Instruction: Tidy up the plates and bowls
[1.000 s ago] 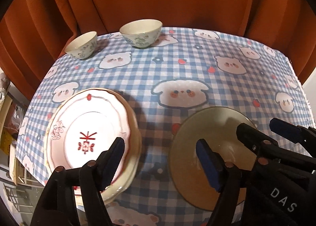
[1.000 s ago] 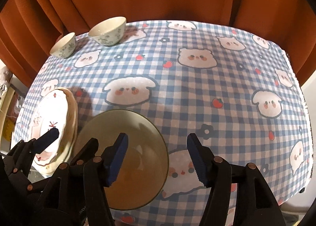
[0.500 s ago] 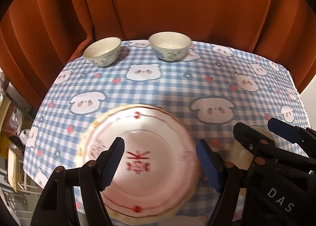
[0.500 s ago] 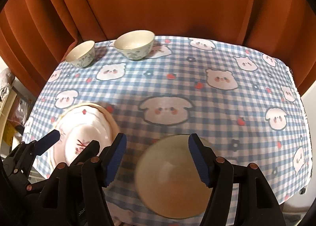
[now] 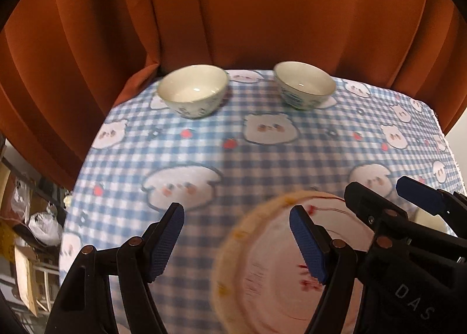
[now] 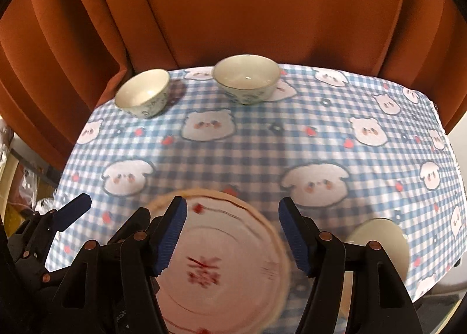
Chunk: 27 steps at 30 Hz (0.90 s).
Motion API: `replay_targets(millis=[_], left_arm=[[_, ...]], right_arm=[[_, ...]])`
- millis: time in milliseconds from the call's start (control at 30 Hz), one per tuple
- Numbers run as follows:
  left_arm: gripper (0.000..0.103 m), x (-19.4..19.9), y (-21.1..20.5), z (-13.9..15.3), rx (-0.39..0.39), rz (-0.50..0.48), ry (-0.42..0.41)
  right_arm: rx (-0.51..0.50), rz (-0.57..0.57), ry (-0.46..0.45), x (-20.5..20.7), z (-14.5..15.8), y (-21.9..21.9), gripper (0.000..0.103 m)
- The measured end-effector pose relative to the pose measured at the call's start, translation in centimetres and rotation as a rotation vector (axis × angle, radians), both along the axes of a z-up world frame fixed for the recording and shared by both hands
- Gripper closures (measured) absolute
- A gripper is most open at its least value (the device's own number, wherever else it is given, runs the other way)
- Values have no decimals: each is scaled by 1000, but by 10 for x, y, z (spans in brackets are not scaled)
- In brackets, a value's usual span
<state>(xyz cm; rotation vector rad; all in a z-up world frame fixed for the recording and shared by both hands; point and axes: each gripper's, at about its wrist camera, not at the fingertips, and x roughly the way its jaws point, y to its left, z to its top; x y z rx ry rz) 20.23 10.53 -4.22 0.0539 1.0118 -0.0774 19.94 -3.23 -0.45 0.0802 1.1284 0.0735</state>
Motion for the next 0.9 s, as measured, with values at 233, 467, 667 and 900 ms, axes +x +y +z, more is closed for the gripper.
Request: replay_targets(millis=[233,467,667,900], left_arm=[[27,33,44,8,1,-8,-11],[27,69,67,13,-5,-21,-29],[27,105,79,10,-1,-8,-30],[28,148,88,1,7,5,-51]], right_arm=[[-12,-37,-21,29,5,51,34],[-44,-53,-39,65,16,81,34],[-45,-50,-37,105,15,97,34],[-40,-50,-60,150,3,108,34]])
